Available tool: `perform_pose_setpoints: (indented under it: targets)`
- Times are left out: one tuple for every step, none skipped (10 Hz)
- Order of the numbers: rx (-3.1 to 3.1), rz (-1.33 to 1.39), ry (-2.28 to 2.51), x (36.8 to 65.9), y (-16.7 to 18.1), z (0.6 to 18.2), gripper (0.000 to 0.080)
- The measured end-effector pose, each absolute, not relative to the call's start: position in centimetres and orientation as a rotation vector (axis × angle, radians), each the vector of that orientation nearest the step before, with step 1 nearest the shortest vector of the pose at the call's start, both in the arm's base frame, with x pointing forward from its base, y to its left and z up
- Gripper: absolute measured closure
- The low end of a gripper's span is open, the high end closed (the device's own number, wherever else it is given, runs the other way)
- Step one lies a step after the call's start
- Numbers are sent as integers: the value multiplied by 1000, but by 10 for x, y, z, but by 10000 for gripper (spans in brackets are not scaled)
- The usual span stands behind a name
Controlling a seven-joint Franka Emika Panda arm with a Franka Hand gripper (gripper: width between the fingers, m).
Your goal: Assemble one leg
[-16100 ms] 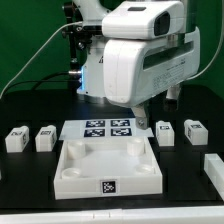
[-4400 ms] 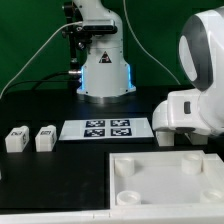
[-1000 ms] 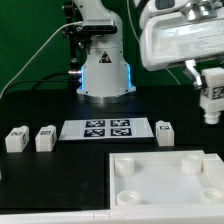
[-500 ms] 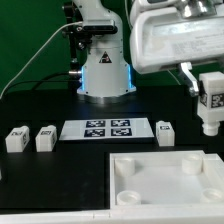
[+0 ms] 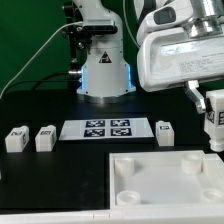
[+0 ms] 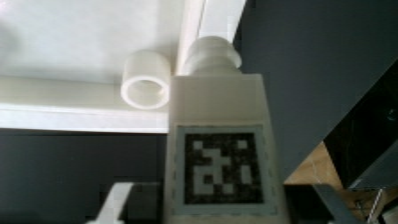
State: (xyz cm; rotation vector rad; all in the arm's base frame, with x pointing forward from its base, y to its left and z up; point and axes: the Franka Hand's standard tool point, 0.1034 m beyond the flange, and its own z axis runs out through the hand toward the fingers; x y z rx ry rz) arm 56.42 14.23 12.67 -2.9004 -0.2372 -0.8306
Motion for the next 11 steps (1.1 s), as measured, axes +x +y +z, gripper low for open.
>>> perform_pose_setpoints:
  targets:
    - [-2903,-831,-244,565,141,126,508]
    - [-2913,-840,-272,572,134,124,508]
    - [-2919,-860,-289,590,124,126,508]
    - [-2918,-881,-287,608,118,129,508]
    - [-2916,-892,-288,619,116,128,508]
    - [-2914,-897,-279,626,115,125,508]
    - [-2918,-880,-277,625,115,116,508]
    - [-2918,-873,-277,624,117,109,508]
    - [-2918,-874,-274,628,117,105,508]
    - [-2917,-879,-268,633,115,103,508]
    - [-2920,-876,-265,633,113,101,508]
